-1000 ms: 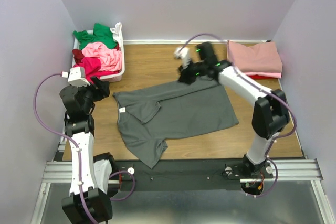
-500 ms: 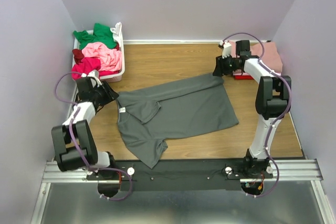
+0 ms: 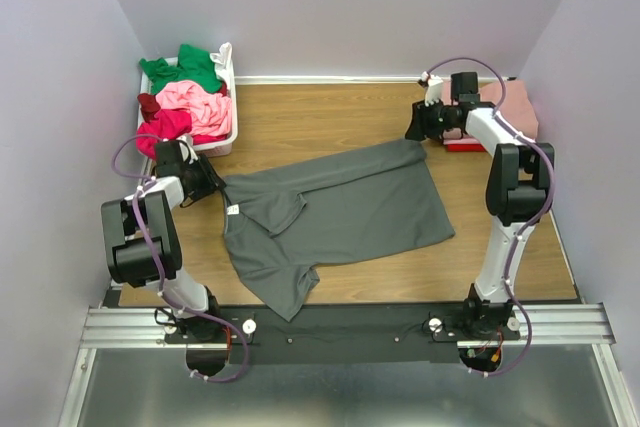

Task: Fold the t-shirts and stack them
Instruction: Fold the tshirt

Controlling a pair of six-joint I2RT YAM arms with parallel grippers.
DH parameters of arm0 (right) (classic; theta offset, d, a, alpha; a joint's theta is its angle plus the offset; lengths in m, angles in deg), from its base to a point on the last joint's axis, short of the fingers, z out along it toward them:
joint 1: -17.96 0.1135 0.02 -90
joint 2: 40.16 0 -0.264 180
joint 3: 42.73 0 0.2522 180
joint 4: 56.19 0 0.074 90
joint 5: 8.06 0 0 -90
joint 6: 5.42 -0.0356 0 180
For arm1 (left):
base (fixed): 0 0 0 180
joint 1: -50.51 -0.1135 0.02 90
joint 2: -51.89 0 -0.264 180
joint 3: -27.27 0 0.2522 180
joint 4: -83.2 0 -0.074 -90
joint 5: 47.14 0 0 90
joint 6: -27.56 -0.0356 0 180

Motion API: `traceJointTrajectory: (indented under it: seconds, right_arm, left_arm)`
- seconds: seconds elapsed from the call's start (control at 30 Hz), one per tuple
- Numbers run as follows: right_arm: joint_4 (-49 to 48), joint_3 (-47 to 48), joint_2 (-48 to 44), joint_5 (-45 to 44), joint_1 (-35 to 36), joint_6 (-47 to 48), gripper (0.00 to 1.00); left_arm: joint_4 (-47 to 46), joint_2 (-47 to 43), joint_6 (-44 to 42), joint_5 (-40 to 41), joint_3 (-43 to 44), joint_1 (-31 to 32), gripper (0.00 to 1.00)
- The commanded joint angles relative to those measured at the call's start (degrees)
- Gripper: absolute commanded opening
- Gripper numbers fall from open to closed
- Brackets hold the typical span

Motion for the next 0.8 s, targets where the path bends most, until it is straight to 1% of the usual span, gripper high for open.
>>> traceJointTrajectory:
  seconds: [0.0,0.1,0.2,0.33,0.57,0.63,0.77]
  right_arm:
    - [0.62,2.54,3.23,0.62,-0.35,-1.73,0.51]
    - [0.62,3.42,4.64,-0.34,-0.35,-2.34,0.51]
    - [0.62,3.24,4.82,-2.18,-0.36,-1.73,0.51]
    - [0.62,3.16,5.87,-6.31,-0.35,-0.42,0.51]
    - [0.79,4.03,8.15,-10.44,-0.35,0.38,0.51]
    - [1.06,4.12,9.30,-10.45,-0.35,0.38,0.52]
    - [2.55,3.77,10.18,-6.16,-0.35,0.55,0.50]
  left_arm:
    - [1.38,1.91,-1.16,2.09,1.38,0.24,0.50]
    - [1.64,3.13,-1.42,1.47,1.38,0.33,0.44]
    - [1.64,3.84,-1.33,0.94,1.64,0.25,0.41]
    - [1.81,4.28,-1.59,1.29,1.90,0.24,0.40]
    - [1.99,4.46,-1.42,1.99,2.25,0.16,0.40]
    - [1.99,4.54,-1.42,2.00,2.52,0.16,0.40]
    - [1.82,4.46,-1.33,1.73,2.69,0.16,0.40]
